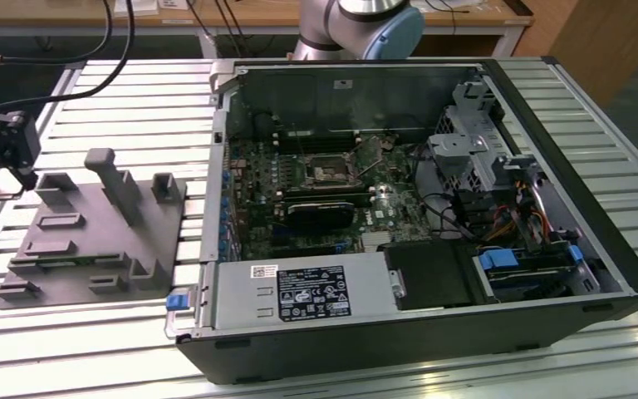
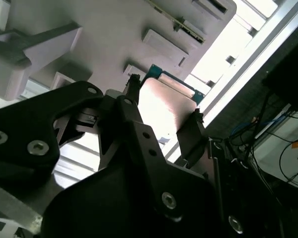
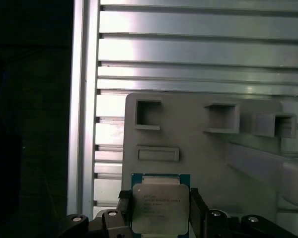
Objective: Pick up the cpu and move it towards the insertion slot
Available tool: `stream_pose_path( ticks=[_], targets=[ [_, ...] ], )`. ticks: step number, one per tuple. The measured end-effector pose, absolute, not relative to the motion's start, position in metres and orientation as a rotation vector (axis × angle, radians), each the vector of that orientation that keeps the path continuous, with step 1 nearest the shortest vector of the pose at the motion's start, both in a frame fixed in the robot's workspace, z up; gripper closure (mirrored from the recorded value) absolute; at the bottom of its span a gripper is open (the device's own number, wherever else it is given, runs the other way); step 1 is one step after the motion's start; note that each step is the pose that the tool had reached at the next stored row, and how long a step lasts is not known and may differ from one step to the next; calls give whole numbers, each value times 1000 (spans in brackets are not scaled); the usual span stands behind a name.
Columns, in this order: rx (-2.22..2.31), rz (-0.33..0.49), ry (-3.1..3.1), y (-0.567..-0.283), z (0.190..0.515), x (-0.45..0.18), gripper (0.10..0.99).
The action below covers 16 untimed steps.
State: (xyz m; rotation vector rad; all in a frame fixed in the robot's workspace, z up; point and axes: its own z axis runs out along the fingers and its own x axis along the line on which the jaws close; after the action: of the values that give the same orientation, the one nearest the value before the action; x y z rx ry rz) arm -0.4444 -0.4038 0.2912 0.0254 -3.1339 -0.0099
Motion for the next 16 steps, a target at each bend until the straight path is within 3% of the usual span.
stream_pose_path(
  ticks=[16],
  targets=[
    [25, -11, -3134, -404, 312, -445, 541]
  ],
)
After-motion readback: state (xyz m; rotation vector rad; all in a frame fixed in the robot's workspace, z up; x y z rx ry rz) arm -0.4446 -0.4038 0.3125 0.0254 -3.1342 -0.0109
